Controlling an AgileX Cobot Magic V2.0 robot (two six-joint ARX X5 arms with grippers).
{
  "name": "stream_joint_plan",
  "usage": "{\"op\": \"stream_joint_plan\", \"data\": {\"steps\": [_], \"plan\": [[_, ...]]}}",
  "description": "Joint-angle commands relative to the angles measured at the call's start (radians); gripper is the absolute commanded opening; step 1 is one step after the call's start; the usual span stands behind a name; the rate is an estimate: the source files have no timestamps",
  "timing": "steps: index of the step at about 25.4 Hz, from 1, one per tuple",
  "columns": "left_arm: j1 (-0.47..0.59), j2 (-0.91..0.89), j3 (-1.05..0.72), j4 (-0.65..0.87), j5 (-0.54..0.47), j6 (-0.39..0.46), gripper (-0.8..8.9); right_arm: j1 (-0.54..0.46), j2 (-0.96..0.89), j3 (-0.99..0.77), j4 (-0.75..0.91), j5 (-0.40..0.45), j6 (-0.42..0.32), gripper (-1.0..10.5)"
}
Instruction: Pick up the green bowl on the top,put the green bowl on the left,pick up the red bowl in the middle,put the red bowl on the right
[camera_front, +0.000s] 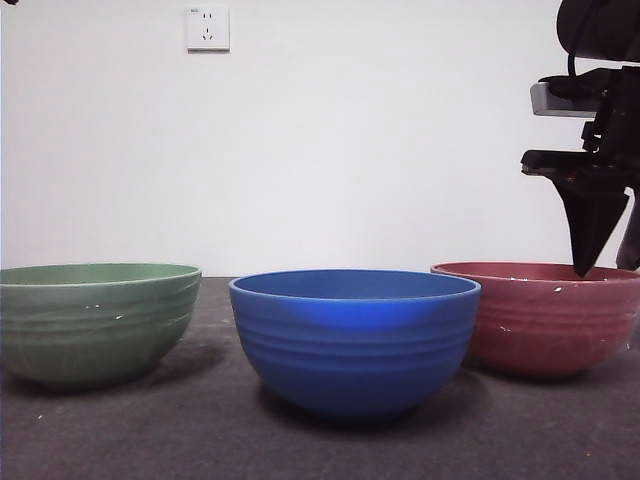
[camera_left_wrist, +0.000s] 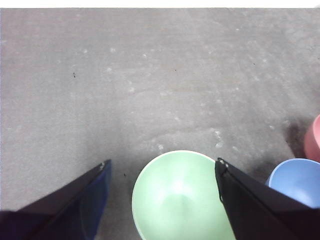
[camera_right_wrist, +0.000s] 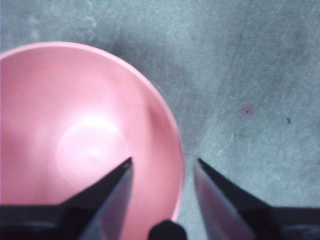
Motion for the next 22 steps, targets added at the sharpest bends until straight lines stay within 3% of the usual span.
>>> {"op": "stream_joint_plan", "data": {"steps": [1,4,6,8,11,17,19,22], "plan": [[0.001,-0.001,-0.007,0.011,0.009,-0.01,3.45,0.01,-0.072,-0.005,0.025,-0.018,0.01,2.2],[0.001,-0.001,-0.007,0.013,0.008,-0.005,3.44,0.036,-0.241,-0.005,0.1,-0.112,0.019,2.2],[0.001,-0.001,-0.007,0.019,0.006,0.003,2.97,0.055,-0.369,-0.005,0.167,-0.123,0.026,2.0],[0.001,-0.002,-0.007,0.021,0.004,0.032,-0.31,0.077,-0.49,-0.005,0.206,-0.117,0.019,-0.1],[0.001,-0.005,-0.01,0.019,0.005,0.058,-0.08,0.093,-0.658,-0.029,0.211,-0.016,-0.026,-0.1],[0.0,-0.2,-0.181,0.123,0.004,0.071,-0.08,0.094,-0.99,-0.309,0.311,0.007,-0.047,-0.1],[0.0,-0.253,-0.239,0.156,0.005,0.071,-0.08,0.094,-1.043,-0.36,0.324,0.006,-0.031,-0.1],[0.0,-0.284,-0.285,0.165,0.004,0.065,-0.04,0.094,-1.067,-0.385,0.312,0.01,0.053,0.0]]}}
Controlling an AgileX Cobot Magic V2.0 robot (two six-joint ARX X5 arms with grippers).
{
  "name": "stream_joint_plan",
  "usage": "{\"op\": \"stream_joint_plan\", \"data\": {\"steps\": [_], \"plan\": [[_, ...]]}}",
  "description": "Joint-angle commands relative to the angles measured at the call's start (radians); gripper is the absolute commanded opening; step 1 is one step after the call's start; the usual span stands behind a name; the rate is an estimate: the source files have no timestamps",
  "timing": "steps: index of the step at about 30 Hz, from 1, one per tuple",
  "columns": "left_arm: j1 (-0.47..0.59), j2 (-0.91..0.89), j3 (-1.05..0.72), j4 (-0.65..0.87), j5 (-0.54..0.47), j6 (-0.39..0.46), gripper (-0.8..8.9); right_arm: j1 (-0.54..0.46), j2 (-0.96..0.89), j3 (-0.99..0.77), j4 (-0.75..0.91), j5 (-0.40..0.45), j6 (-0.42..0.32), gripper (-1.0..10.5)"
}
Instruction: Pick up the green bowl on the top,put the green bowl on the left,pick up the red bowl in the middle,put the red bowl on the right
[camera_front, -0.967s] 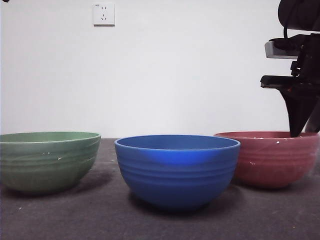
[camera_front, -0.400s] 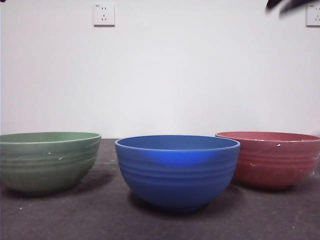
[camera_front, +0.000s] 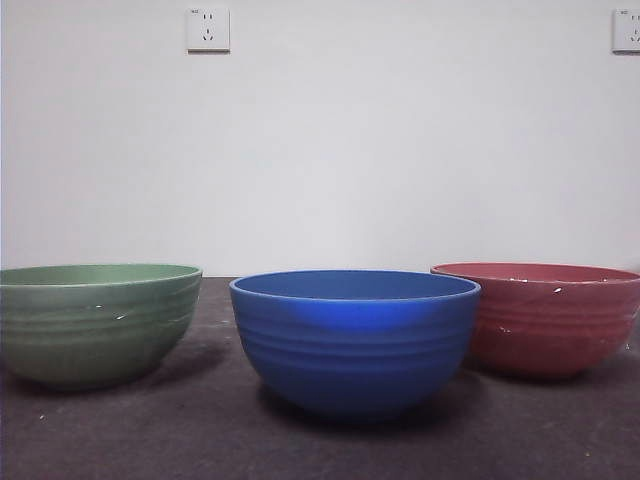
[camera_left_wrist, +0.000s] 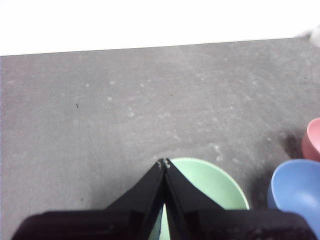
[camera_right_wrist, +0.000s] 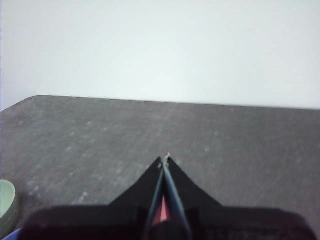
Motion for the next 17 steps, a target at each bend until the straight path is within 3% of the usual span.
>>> {"op": "stream_joint_plan", "data": {"steps": [1,17], "plan": [[0.0,-0.002,-0.024,0.001,-0.002,-0.011,-0.04,0.002,-0.001,-0.011,0.005,0.013,0.113,0.0],[-0.008,0.0,-0.024,-0.016,-0.002,-0.014,-0.04,0.001,0.004,-0.011,0.002,0.08,0.138,0.0]]}}
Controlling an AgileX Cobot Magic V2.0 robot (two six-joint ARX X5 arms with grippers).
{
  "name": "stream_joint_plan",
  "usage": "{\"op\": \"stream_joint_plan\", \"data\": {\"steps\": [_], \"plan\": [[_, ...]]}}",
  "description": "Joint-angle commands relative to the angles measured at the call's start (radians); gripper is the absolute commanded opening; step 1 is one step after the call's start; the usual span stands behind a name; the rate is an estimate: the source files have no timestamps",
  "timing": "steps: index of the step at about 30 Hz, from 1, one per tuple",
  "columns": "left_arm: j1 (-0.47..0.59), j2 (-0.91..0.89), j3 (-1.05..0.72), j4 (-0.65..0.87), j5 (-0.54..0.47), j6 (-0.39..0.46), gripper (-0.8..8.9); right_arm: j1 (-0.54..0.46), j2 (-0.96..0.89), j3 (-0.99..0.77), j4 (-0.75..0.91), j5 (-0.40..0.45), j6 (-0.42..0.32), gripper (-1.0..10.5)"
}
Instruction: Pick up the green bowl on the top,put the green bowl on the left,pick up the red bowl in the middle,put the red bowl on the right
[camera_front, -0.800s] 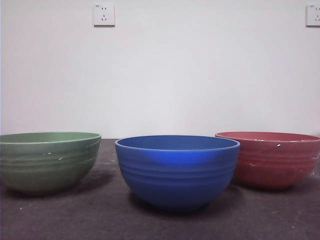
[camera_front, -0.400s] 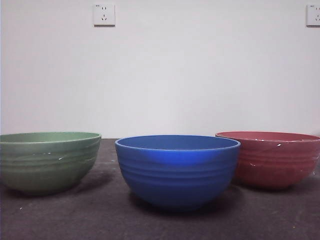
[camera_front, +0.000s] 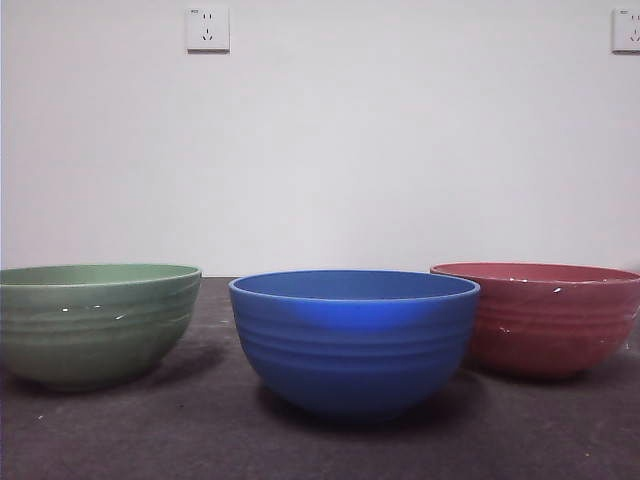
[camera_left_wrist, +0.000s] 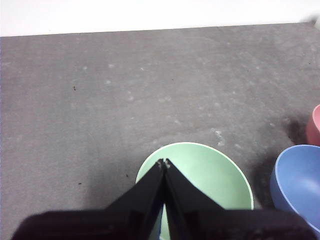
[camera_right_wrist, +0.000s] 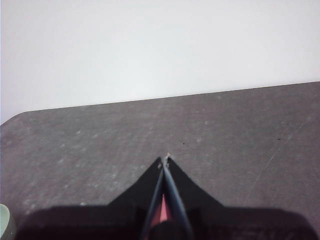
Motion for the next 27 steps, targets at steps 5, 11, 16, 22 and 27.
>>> {"op": "stream_joint_plan", "data": {"steps": [5,11,16,22,27], "plan": [[0.032,-0.164,-0.021,-0.048,-0.029,0.08,-0.04,0.001,-0.001,-0.006,0.003,0.006,0.012,0.0],[0.163,-0.399,-0.254,0.169,-0.03,0.089,-0.04,0.001,-0.001,-0.006,-0.002,0.006,0.012,0.0],[0.229,-0.466,-0.469,0.33,-0.029,0.101,-0.04,0.001,-0.001,-0.006,-0.016,0.007,0.012,0.0],[0.238,-0.466,-0.602,0.369,-0.026,0.099,-0.04,0.001,-0.001,-0.006,-0.02,0.006,0.012,0.0],[0.238,-0.466,-0.627,0.326,-0.025,0.096,-0.04,0.001,-0.001,-0.006,-0.02,0.006,0.012,0.0]]}}
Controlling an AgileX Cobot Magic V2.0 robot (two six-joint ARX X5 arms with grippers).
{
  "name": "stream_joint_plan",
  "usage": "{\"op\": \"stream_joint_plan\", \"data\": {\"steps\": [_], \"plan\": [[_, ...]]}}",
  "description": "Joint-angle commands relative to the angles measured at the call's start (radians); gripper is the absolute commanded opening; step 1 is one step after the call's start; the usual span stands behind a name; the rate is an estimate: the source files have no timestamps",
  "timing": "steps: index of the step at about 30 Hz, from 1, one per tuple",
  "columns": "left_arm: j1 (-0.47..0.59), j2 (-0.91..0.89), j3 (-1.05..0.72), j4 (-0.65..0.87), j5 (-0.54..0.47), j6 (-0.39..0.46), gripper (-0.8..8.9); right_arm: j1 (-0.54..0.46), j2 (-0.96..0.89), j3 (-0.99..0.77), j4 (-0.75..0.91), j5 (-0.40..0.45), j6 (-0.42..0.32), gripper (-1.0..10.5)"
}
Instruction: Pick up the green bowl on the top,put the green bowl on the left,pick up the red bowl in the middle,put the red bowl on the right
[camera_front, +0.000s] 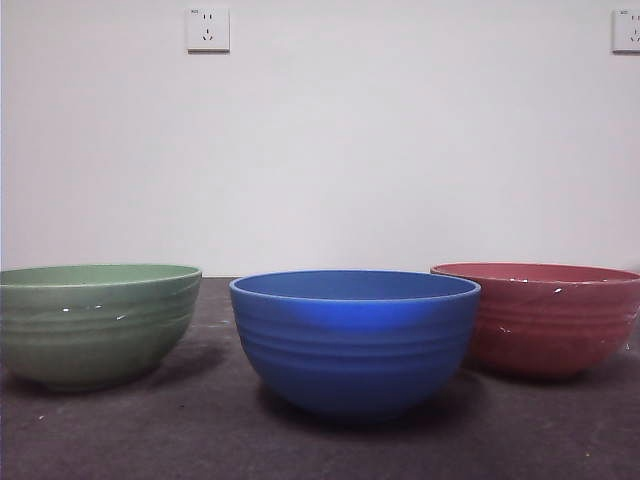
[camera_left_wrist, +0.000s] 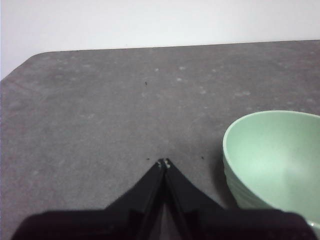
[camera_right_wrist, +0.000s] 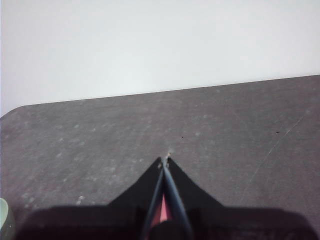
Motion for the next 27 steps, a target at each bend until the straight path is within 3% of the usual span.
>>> {"op": "stream_joint_plan", "data": {"steps": [1,27], "plan": [[0.004,-0.004,-0.012,-0.01,0.001,0.007,-0.04,0.001,-0.001,-0.006,0.006,0.003,0.009,0.0],[0.003,-0.002,-0.012,-0.013,0.001,0.007,-0.04,0.001,-0.001,-0.006,0.005,0.003,0.009,0.0]]}}
